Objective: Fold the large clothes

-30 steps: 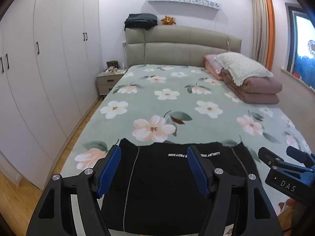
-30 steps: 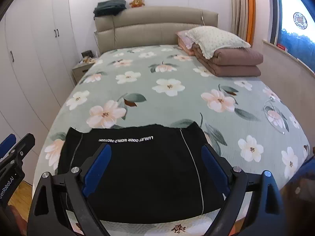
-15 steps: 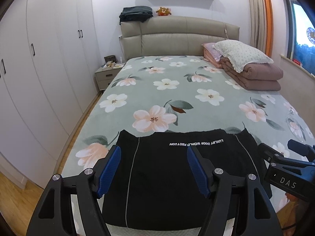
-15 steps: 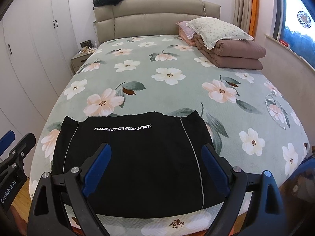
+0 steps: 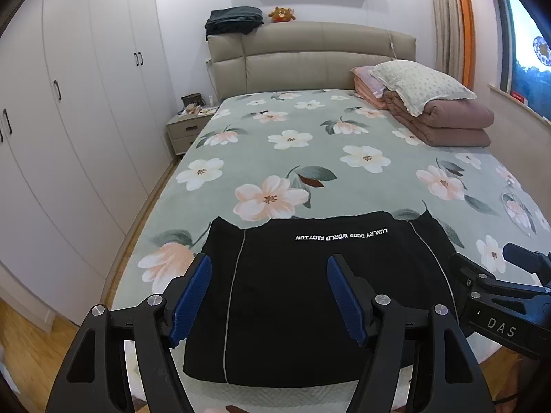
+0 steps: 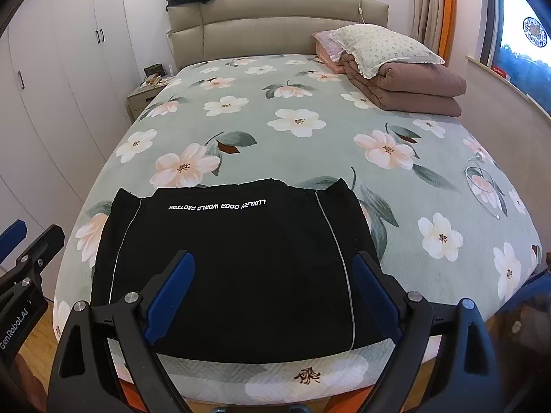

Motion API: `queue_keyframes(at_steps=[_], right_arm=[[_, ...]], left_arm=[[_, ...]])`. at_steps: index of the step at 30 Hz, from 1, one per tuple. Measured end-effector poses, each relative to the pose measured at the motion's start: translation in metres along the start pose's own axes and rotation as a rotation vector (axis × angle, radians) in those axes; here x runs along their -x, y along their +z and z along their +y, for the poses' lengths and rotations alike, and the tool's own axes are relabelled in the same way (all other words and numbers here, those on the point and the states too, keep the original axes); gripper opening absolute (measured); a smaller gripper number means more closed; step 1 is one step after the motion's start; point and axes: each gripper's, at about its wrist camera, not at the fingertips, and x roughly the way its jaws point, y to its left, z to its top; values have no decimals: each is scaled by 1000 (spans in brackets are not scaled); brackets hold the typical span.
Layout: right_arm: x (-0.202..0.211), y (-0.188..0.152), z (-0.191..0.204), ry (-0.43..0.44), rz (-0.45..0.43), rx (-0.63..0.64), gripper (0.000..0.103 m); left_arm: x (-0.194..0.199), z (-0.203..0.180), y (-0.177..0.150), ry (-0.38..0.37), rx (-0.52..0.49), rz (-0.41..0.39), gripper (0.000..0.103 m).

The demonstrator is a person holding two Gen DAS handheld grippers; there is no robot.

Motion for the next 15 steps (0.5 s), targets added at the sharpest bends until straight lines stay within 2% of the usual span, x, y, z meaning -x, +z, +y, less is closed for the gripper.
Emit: queue_keyframes(at_steps=[15], right_arm=[[7, -7, 2, 19, 12, -11, 94]], left_arm=[[8, 8, -9, 12, 14, 11, 71]])
